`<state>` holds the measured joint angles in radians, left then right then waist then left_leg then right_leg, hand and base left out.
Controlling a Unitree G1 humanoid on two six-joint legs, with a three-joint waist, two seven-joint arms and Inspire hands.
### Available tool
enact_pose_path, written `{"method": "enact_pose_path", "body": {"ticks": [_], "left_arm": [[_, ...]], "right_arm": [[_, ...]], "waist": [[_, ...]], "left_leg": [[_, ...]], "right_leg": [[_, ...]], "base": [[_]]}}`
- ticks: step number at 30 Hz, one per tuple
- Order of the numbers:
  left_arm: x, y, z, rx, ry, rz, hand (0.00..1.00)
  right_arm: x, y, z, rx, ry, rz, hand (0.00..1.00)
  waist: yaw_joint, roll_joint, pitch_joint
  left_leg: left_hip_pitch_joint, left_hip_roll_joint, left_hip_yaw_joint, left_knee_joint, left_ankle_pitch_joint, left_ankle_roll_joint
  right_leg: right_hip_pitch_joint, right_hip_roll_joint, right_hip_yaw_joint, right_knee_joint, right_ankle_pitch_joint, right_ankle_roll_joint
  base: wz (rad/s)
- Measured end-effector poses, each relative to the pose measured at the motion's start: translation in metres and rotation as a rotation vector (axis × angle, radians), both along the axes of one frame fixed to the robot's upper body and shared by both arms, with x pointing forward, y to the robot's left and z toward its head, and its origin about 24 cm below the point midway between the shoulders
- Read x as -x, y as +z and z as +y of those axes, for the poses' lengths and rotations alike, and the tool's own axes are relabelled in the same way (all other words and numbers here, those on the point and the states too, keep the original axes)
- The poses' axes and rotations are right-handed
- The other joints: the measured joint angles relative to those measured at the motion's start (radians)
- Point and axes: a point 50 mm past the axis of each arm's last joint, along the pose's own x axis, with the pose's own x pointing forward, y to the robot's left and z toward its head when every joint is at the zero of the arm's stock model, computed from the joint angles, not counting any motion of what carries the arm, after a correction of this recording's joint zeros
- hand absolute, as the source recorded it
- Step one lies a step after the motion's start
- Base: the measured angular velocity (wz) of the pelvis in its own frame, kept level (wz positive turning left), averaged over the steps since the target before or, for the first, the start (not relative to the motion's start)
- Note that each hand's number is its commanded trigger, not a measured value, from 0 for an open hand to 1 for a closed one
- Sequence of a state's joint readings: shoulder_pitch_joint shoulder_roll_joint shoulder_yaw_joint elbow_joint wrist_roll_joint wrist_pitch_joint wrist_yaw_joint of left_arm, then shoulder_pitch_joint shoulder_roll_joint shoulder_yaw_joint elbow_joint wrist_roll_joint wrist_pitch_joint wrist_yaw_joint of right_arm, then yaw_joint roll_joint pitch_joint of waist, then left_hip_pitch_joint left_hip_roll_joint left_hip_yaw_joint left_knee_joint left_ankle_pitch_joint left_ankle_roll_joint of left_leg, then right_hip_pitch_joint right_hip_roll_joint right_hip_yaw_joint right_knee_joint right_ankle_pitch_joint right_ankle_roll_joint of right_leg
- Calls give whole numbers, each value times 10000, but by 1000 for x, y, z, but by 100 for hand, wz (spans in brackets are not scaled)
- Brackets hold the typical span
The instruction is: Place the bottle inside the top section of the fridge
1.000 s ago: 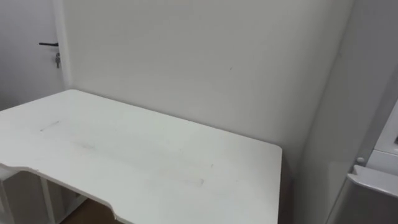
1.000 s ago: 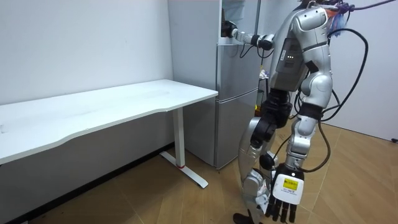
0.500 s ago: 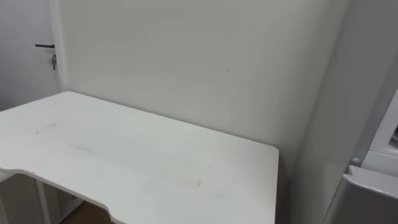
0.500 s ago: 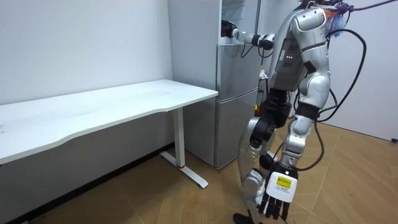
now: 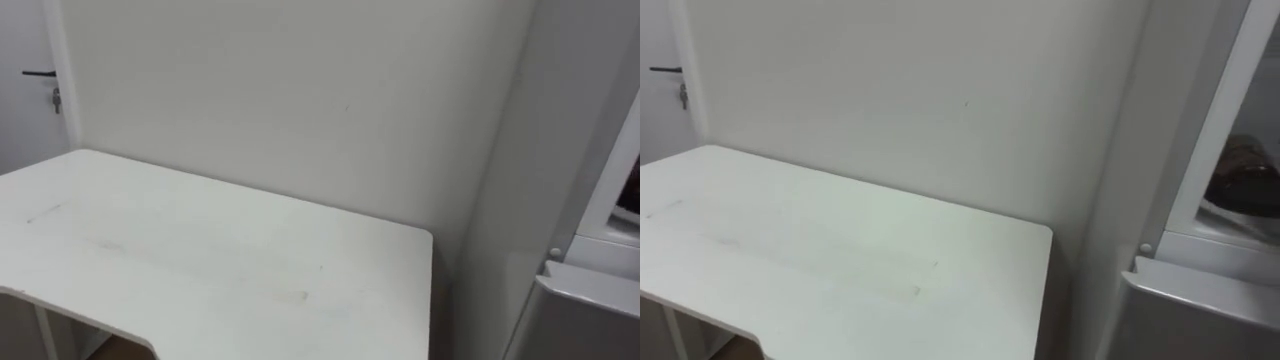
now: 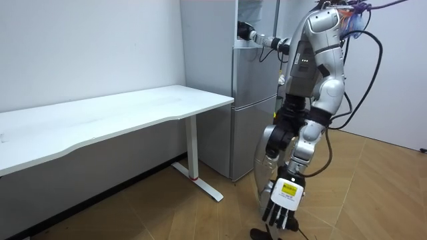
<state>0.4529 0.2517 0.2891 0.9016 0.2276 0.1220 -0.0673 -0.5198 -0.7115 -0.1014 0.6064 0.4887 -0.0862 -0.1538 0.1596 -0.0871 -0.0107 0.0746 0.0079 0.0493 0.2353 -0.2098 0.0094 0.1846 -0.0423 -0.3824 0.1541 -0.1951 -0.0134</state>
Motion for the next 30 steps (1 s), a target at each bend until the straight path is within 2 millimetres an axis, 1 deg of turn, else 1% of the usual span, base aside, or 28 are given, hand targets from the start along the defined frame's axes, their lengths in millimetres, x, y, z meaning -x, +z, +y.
{"method": "enact_pose_path", "body": {"ticks": [4, 5, 7, 10, 12, 14, 16, 17, 18, 19, 20, 21, 23, 24, 25, 27, 28, 29, 30], "left_arm": [[-2, 0, 0, -37, -14, -48, 0], [-6, -1, 0, -82, -43, -136, 0], [-7, 0, 1, -134, -41, -156, 0], [-11, -2, 0, -108, -71, -261, 0], [-11, -3, -1, -67, -68, -292, 0], [-12, -3, -1, -74, -76, -321, 0], [-14, -4, -2, -57, -67, -384, 0], [-14, -4, -3, -41, -79, -409, 0], [-14, -4, -4, -27, -107, -454, 0], [-15, -4, -4, -30, -155, -486, 0], [-15, -4, -5, -30, -193, -519, 0], [-15, -5, -6, -22, -199, -530, 0], [-15, -5, -7, -25, -182, -536, 0], [-16, -6, -8, -112, -222, -531, 0], [-17, -6, -8, -151, -259, -558, 0], [-20, -7, -11, -306, -394, -739, 0], [-21, -8, -13, -331, -384, -790, 0], [-20, -9, -15, -326, -398, -796, 0], [-18, -10, -17, -270, -434, -698, 0]], "right_arm": [[1, -1, 1, -252, 127, -71, 0], [2, 0, 1, -322, 190, -193, 0], [7, -1, 2, -437, 378, -339, 0], [13, 0, 5, -391, 611, -547, 0], [17, -1, 9, -227, 770, -588, 0], [20, 0, 13, -52, 790, -651, 0], [23, 3, 18, 138, 874, -801, 0], [25, 6, 23, 260, 995, -961, 0], [27, 11, 28, 351, 1099, -1199, 0], [28, 14, 30, 396, 1132, -1352, 0], [30, 20, 37, 492, 1231, -1700, 0], [34, 26, 44, 841, 1302, -1960, 0], [42, 32, 54, 1370, 1443, -2312, 0], [46, 35, 59, 1631, 1436, -2500, 0], [48, 37, 61, 1754, 1382, -2621, 0], [59, 43, 67, 2080, 945, -3338, 0], [63, 45, 68, 2184, 814, -3508, 0], [71, 47, 72, 2371, 548, -3846, 0], [77, 48, 77, 2417, 367, -4224, 0]], "waist": [[-16, 12, 0], [-108, 5, 3], [-159, 8, 2], [-187, 9, 3], [-225, 21, 11], [-292, 29, 17], [-332, 71, 31], [-382, 141, 69], [-535, 164, 67], [-621, 208, 86], [-808, 278, 116], [-967, 261, 120], [-1038, 321, 94], [-1068, 338, 83], [-1094, 330, 85], [-1273, 292, 63], [-1282, 302, 58], [-1248, 265, 61], [-1297, 234, 72]], "left_leg": [[101, 12, 31, -52, -4, 1], [88, 12, 28, -49, -1, 1], [84, 15, 29, -57, -2, 1], [105, 37, 191, -114, -2, 0], [156, -10, 301, -150, -4, 0], [173, 15, 331, -191, -5, 2], [154, 72, 439, -263, -2, 2], [149, 87, 523, -292, -1, 2], [117, 86, 542, -295, 0, 5], [97, 85, 552, -298, 1, 6], [76, 80, 584, -320, 5, 13], [55, 77, 628, -364, 10, 16], [79, 75, 693, -380, 23, 11], [104, 63, 805, -378, 22, 10], [105, 46, 820, -376, 24, 7], [151, 68, 919, -371, 25, 3], [173, 74, 977, -377, 25, 3], [195, 109, 1053, -375, 24, 3], [229, 129, 1076, -380, 22, 2]], "right_leg": [[99, 2, 63, 8, 1, 3], [86, 3, 54, 8, 2, 5], [77, 5, 55, 4, 3, 6], [52, 19, 187, 7, 3, 5], [54, 79, 274, 3, 9, 14], [29, 76, 317, 6, 9, 15], [-110, 75, 444, 29, 9, 14], [-168, 76, 534, 67, 10, 13], [-246, 71, 560, 154, 9, 13], [-271, 65, 555, 158, 9, 14], [-313, 51, 559, 163, 9, 14], [-395, 44, 577, 172, 7, 17], [-449, 70, 723, 172, 6, 17], [-461, 89, 806, 170, 6, 17], [-464, 93, 811, 168, 6, 17], [-513, 91, 893, 164, 6, 17], [-527, 93, 958, 165, 6, 17], [-528, 99, 1028, 168, 6, 16], [-511, 94, 1045, 177, 6, 16]], "base": [[-1], [0], [2], [-12], [-14], [-8], [-18], [-19], [-15], [-4], [-8], [-9], [-19], [-22], [-15], [-9], [-22], [-20], [-16]]}}
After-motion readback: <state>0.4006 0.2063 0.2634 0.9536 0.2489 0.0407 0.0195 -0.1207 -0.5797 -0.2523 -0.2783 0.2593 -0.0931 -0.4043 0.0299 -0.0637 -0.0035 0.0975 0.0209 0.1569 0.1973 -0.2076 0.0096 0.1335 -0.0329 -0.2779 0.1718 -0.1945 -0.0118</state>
